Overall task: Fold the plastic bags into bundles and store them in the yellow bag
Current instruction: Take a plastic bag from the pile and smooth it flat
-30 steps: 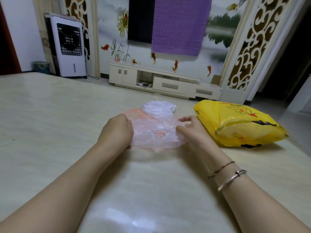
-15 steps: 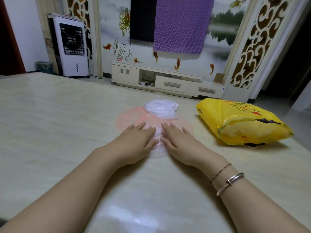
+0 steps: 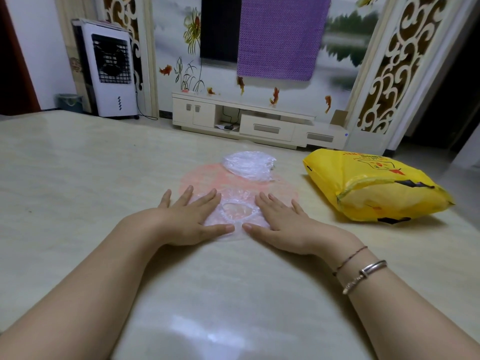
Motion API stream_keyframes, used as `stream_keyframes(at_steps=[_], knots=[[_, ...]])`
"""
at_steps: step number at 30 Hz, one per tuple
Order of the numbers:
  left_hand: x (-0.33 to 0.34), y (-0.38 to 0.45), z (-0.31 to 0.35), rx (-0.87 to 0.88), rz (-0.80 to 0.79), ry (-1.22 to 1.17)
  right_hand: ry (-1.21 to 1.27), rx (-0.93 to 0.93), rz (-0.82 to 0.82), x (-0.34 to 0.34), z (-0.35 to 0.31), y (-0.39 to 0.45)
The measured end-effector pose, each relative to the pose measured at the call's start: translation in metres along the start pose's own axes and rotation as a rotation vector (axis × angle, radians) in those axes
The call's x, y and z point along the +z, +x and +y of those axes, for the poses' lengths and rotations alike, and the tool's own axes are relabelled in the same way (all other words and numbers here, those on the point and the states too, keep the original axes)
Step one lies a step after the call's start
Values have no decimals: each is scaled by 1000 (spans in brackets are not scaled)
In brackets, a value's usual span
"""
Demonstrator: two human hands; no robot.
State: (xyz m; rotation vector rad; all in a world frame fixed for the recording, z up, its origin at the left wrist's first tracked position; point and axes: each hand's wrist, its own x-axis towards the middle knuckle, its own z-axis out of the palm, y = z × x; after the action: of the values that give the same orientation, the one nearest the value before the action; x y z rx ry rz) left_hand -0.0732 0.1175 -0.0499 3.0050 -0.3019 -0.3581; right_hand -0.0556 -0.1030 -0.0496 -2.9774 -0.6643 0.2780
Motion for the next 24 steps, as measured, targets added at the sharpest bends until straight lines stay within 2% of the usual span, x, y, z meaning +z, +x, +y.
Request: stream_keyframes(at_steps=[3, 5, 7, 9, 13, 18, 21, 24], knots=[[-2, -2, 0, 69, 165, -146, 147, -56, 64, -4, 3, -6], [-7, -4, 1, 186, 366, -322, 261, -112, 169, -14, 5, -14], [-9, -5, 2, 287, 451, -489, 312, -168, 241, -24, 9, -20], [-7, -4, 5, 319, 395, -553, 288, -214, 234, -29, 11, -25], [0, -2, 5, 299, 315, -482, 234, -213, 186, -27, 8, -26], [-1, -4, 5, 296, 339, -436, 8, -217, 342, -12, 1, -8], [0, -5, 6, 288, 346, -448, 84, -215, 462, -6, 1, -2], [1, -5, 7, 272, 340, -438, 278, -172, 492, -6, 5, -1]])
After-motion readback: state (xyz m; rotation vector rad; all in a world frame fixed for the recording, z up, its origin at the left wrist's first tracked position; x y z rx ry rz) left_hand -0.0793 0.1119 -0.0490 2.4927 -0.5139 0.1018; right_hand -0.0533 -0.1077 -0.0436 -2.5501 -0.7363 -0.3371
